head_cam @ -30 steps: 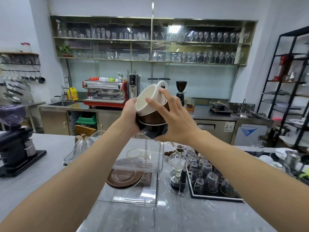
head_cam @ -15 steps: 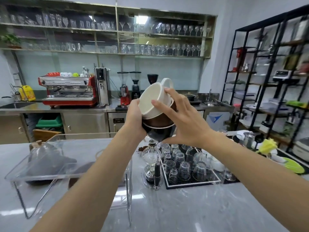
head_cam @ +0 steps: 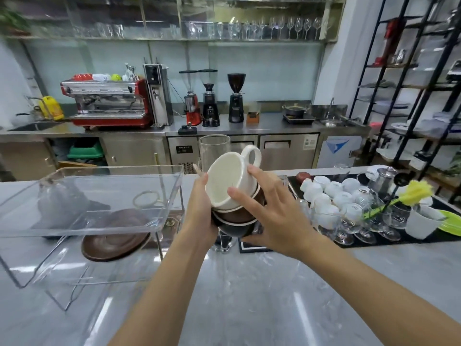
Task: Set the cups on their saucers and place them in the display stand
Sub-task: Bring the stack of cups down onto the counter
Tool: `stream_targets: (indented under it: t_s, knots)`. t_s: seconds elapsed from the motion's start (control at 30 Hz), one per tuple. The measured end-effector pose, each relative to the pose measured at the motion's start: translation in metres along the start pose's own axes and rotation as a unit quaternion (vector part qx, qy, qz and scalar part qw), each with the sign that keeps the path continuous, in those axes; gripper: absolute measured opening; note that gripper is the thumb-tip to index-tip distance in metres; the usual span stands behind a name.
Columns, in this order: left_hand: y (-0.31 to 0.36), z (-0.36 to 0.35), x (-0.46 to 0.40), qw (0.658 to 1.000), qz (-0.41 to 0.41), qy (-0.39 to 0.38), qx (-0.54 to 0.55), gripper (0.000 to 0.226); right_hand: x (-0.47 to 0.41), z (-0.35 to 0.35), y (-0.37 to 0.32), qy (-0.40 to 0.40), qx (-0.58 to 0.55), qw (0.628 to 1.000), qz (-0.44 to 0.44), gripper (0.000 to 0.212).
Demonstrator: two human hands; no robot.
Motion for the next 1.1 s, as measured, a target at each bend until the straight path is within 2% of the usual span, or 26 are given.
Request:
stream_targets:
  t_s: [0.23,0.57,0.8,1.1]
  knots:
    - [-0.063,0.024,-0.003,0.998,0.042,0.045,-0.004,0.05,0.049,-0.044,-0.012,-0.056,-0.05,0.997,-0.005,0.115]
    - [-0.127,0.064,-0.016,0.991,0.089,0.098,0.028,0.058,0.091,-0.1,-0.033,-0.094,-0.099,0.991,-0.001,0.116]
    - [-0.157,0.072,-0.012,0.987,0.094,0.117,0.058,0.052,0.116,-0.131,-0.039,-0.054,-0.128,0.99,0.009,0.09]
    - [-0.173,0.081,-0.024,0.982,0.106,0.132,0.082,0.057,0.121,-0.149,-0.037,-0.046,-0.138,0.989,0.031,0.095]
Point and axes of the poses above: each hand's wrist, its own x-axis away from the middle knuckle, its own z-axis out of the back of the hand, y = z × x, the point moved 5 cm from there along -x, towards the middle knuckle, and after that the axes turned 4 degrees about z, right-handed, at the moved point
